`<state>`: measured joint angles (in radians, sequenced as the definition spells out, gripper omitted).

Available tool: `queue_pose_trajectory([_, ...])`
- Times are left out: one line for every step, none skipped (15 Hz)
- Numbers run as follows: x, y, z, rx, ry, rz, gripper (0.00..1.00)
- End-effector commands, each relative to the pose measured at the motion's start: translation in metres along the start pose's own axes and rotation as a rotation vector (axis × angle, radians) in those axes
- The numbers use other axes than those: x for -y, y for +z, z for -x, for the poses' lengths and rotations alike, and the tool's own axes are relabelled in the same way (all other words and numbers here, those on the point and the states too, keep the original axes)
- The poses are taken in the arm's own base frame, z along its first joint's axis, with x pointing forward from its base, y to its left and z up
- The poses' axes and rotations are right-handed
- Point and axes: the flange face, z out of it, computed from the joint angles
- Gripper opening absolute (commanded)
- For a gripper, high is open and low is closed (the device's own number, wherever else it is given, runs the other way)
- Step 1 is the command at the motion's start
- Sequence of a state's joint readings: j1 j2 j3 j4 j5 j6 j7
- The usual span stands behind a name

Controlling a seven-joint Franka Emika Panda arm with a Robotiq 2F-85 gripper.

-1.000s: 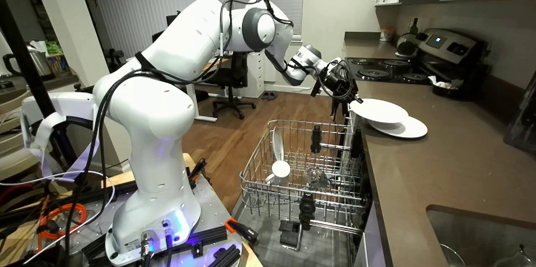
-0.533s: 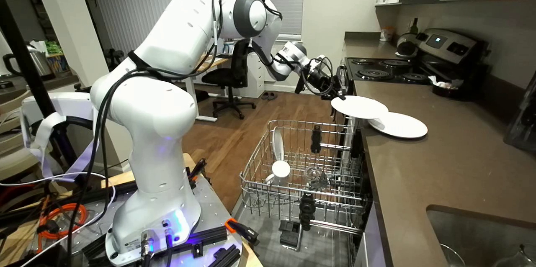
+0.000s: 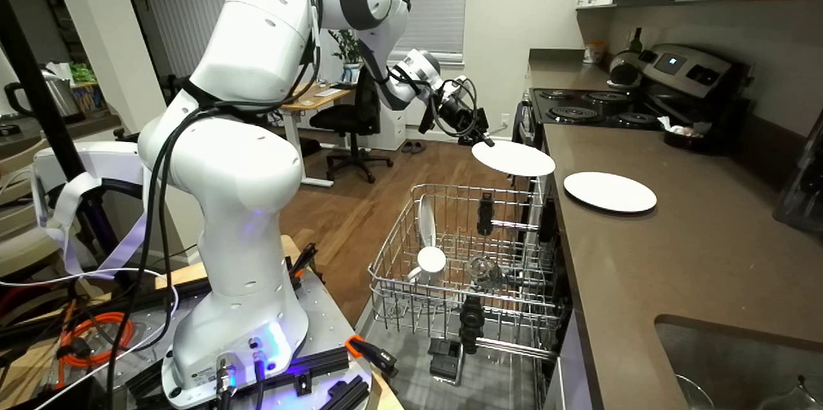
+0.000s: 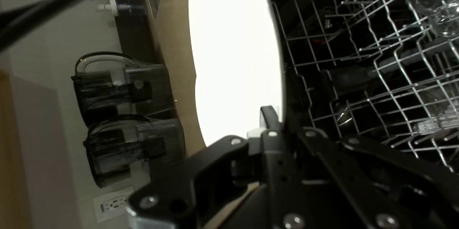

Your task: Take the two white plates one after the other and put them vertically in the dishwasher then move the glass bottle to the right

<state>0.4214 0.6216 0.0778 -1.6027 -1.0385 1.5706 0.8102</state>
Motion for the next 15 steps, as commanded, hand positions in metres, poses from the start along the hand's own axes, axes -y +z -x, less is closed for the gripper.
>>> queue_pose_trajectory([-0.025,-0.024,0.035,0.004,-0.02,-0.059,0.04])
queue_pose_trajectory([-0.028,-0.031,0.042,0.004,-0.029,-0.086,0.04])
queue_pose_trajectory([-0.032,-0.036,0.047,0.007,-0.036,-0.119,0.04])
queue_pose_trajectory([-0.036,-0.04,0.051,0.005,-0.045,-0.167,0.04])
queue_pose_trajectory([-0.039,-0.044,0.055,0.004,-0.051,-0.205,0.04])
queue_pose_trajectory([-0.044,-0.046,0.056,-0.006,-0.054,-0.254,0.04])
queue_pose_trajectory([-0.047,-0.046,0.057,-0.013,-0.057,-0.302,0.04])
queue_pose_trajectory([-0.051,-0.046,0.056,-0.027,-0.058,-0.352,0.04])
queue_pose_trajectory([-0.054,-0.044,0.055,-0.038,-0.061,-0.393,0.04])
queue_pose_trajectory([-0.058,-0.04,0.053,-0.052,-0.068,-0.437,0.04])
queue_pose_trajectory([-0.06,-0.037,0.05,-0.061,-0.074,-0.474,0.04])
queue_pose_trajectory([-0.064,-0.032,0.047,-0.074,-0.084,-0.521,0.04])
queue_pose_trajectory([-0.066,-0.025,0.043,-0.083,-0.092,-0.563,0.04])
queue_pose_trajectory([-0.068,-0.019,0.039,-0.089,-0.103,-0.608,0.04])
queue_pose_trajectory([-0.069,-0.014,0.036,-0.096,-0.114,-0.654,0.04])
